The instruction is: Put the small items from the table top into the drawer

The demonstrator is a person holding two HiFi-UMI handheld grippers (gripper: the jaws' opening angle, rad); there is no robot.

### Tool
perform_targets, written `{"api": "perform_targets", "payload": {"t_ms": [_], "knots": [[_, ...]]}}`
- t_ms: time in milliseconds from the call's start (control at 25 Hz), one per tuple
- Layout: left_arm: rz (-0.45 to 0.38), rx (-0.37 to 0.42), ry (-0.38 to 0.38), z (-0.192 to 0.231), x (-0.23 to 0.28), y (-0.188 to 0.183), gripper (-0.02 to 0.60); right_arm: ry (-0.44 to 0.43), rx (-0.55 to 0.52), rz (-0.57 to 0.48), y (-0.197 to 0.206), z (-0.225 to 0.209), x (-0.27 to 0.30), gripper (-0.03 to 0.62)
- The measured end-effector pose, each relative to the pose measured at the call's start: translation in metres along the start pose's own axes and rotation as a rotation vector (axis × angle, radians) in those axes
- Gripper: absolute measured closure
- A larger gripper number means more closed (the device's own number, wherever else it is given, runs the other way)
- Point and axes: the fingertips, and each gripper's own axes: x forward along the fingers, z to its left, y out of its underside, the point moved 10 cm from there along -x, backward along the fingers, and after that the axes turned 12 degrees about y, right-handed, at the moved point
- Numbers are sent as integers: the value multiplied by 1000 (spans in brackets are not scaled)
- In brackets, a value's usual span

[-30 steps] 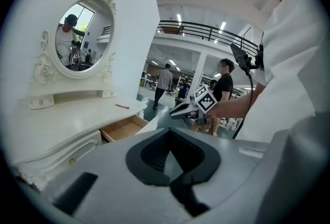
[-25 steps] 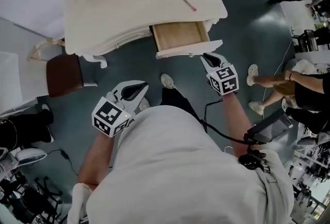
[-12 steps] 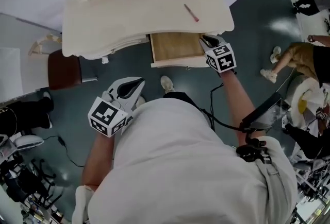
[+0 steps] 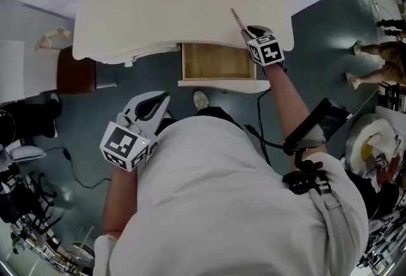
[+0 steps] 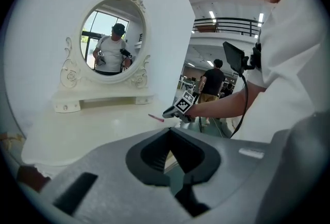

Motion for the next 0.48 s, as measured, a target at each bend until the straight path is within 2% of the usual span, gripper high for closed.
{"api": "perform_targets", "payload": {"t_ms": [280,480], "knots": [[8,-48,-76,10,0,3,580,-24,2,45,-9,-13,52,500],[2,-65,-111,3,-6,5,580,-24,11,88,-5,-13,63,503]]}}
